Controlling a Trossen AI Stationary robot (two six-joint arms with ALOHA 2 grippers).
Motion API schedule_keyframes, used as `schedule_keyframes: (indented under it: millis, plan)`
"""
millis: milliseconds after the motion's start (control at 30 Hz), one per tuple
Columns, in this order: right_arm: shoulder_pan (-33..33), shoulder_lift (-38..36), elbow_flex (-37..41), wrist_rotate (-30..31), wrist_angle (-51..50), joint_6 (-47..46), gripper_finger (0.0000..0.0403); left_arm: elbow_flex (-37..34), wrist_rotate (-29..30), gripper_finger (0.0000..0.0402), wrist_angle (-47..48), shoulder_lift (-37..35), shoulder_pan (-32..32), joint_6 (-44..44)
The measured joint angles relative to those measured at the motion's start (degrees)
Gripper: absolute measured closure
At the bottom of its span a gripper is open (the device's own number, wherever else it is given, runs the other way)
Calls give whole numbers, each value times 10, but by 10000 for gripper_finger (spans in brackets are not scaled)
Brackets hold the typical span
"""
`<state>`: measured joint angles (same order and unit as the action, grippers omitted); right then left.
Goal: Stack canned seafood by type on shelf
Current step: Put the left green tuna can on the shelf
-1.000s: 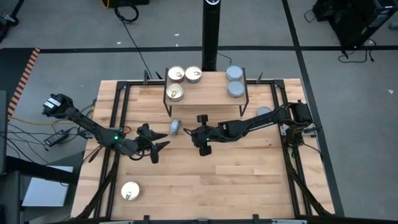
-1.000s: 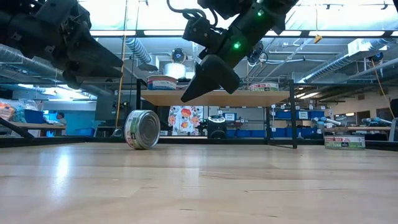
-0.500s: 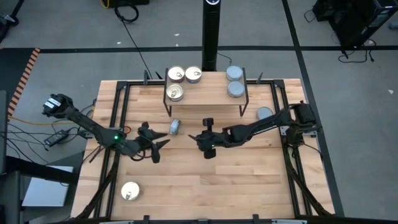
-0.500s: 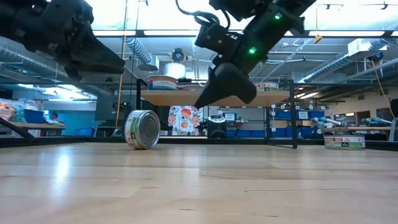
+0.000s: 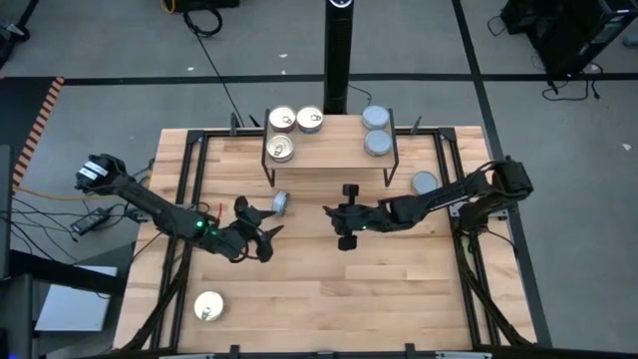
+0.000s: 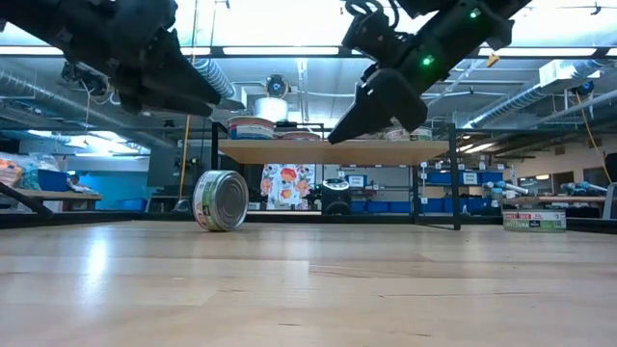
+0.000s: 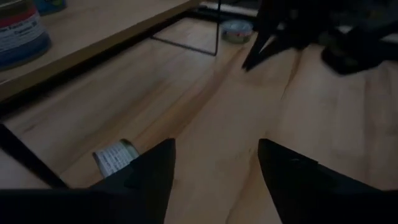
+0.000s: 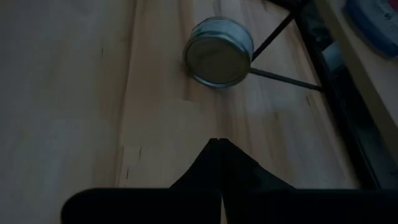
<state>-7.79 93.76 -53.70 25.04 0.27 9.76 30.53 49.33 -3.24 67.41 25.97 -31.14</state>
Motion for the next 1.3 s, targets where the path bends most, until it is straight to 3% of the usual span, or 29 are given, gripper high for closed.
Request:
schedule_keyframes:
  millis: [267, 467, 1300]
  plan:
    - [0, -12, 11, 0, 6, -2, 400, 39, 4, 97, 100, 38, -16, -44]
    - [0, -11, 11, 0, 6, -2, 400, 39, 6, 62, 174, 44, -37, -176]
    - [0, -11, 11, -7, 1, -6, 399, 36, 3, 55, 163, 135, -106, -236]
